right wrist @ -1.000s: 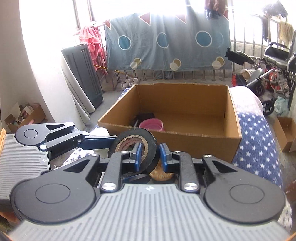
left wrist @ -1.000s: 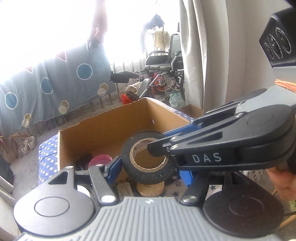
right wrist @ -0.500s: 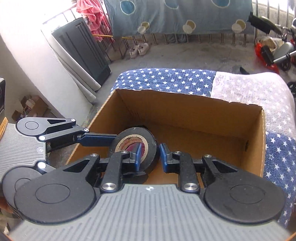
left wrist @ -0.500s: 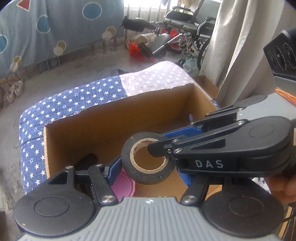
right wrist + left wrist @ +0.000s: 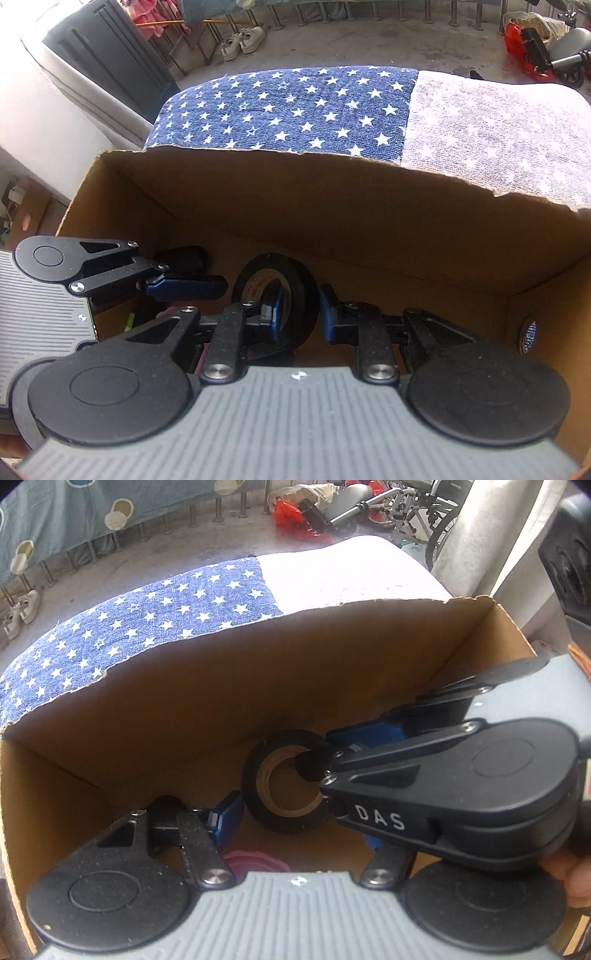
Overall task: Organize rigid objects
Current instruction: 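Carry the tape roll into the box and open the right tool, then move the right tool back to the gold-lidded jar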
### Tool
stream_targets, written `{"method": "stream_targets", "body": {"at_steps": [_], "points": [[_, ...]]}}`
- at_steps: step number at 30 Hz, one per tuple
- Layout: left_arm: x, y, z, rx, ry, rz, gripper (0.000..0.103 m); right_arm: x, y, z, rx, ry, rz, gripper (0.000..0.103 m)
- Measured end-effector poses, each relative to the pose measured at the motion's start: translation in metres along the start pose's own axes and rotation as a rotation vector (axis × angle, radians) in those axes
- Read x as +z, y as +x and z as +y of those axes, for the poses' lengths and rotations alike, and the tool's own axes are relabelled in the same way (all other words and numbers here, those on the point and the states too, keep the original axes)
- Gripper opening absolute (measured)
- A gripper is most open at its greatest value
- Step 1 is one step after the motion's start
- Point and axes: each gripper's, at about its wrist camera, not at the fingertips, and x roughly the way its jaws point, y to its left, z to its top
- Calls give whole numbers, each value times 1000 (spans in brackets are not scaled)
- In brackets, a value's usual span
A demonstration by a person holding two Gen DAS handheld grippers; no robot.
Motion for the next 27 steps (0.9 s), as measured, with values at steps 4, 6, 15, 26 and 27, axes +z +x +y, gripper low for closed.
{"method": "stream_targets", "body": {"at_steps": [4, 6, 15, 26, 27], "points": [[0, -11, -3, 0, 0, -37, 80, 0, -3, -5, 11, 21, -11, 24], [-2, -22, -4, -2, -8, -60, 82, -2, -13, -5, 17, 32, -34, 28], [-28, -115, -10, -14, 3, -228, 89, -53, -133, 1, 99, 91, -255, 32], [-151, -231, -47, -53, 108, -376, 96, -210, -244, 13, 237, 178, -461, 43], [-163, -231, -52, -57, 119, -375, 96, -224, -243, 12, 256, 199, -459, 43]]}}
